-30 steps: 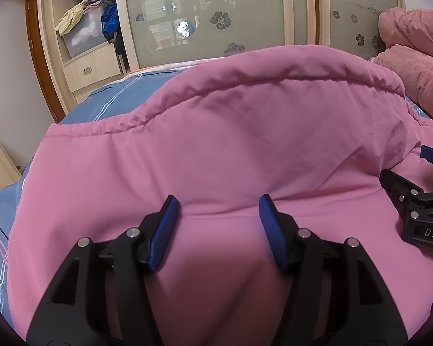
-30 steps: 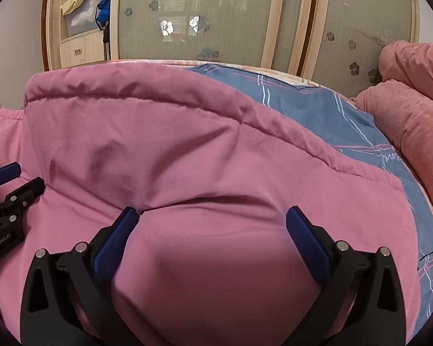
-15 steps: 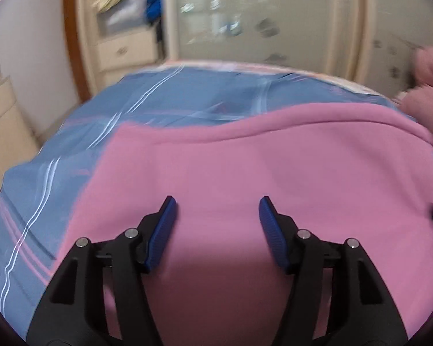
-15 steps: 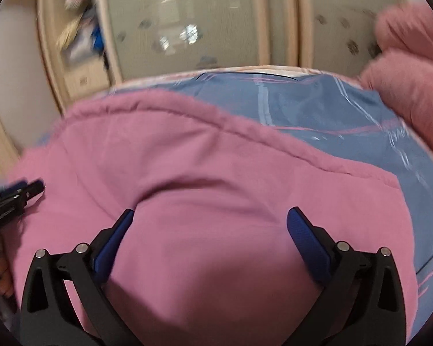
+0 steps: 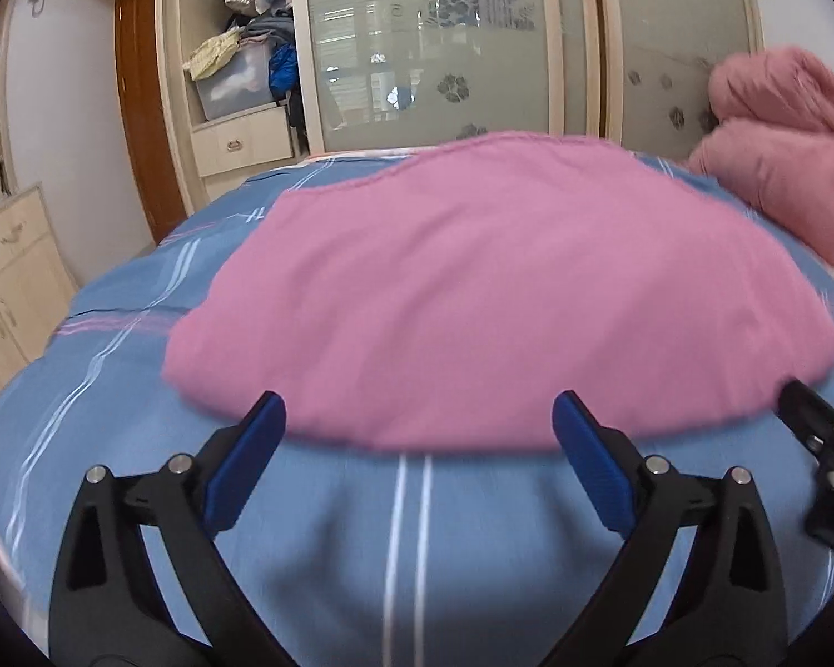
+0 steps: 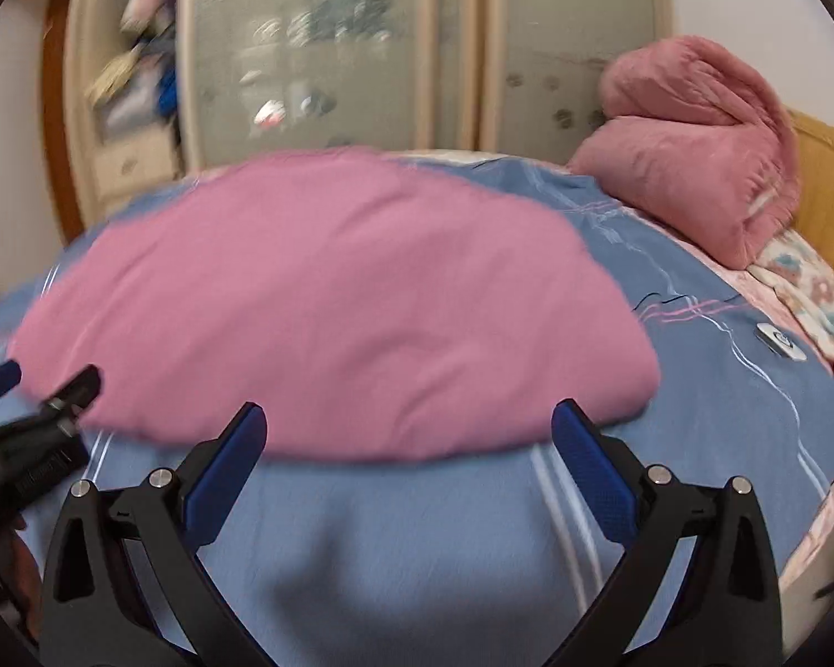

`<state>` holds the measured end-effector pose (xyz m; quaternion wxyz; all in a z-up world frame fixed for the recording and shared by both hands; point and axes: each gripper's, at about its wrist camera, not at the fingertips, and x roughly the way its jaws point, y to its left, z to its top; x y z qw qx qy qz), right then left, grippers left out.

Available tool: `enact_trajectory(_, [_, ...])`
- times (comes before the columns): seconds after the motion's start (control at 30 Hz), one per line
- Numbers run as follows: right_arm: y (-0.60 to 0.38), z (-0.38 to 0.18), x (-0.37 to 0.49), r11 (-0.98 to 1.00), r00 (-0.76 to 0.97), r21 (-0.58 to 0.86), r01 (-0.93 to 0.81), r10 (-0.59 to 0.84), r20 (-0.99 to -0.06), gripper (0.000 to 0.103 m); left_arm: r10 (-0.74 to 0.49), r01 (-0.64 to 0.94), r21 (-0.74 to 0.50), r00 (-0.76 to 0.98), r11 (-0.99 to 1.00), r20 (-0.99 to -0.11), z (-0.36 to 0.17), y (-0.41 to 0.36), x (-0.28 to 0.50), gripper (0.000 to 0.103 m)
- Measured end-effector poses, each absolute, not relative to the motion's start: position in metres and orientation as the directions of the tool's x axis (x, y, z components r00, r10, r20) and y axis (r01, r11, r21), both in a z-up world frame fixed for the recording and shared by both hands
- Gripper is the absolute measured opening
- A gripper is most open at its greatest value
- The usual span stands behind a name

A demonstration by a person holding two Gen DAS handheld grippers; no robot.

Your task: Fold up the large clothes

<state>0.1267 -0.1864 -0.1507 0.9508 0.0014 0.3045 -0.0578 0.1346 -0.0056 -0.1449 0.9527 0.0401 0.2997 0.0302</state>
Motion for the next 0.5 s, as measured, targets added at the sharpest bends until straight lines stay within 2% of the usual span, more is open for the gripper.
enact_trajectory(0.1, [-0.168, -0.137, 0.102, 0.977, 0.839, -0.174, 0.122, -0.195, -0.509, 0.102, 0.096, -0.046, 0.105, 0.834, 0.993, -0.543, -0.131, -0.015, 0.113, 0.101])
enact_trajectory(0.17, [-0.167, -0.126, 0.090, 0.967, 0.856, -0.204, 0.151, -0.231, -0.462, 0.102, 0.126, -0.094, 0.086, 0.843, 0.992, -0.522, -0.118, -0.014, 0.105, 0.101])
enact_trajectory(0.33, [-0.189, -0.109, 0.072, 0.978, 0.879, -0.120, 0.170, -0.205, -0.430, 0.102, 0.075, -0.113, -0.047, 0.864, 0.992, -0.497, -0.088, -0.017, 0.089, 0.101])
enact_trajectory(0.5, [-0.195, -0.103, 0.062, 0.978, 0.888, -0.107, 0.178, -0.207, -0.412, 0.102, 0.106, -0.105, 0.027, 0.886, 0.994, -0.452, -0.076, -0.039, 0.074, 0.101])
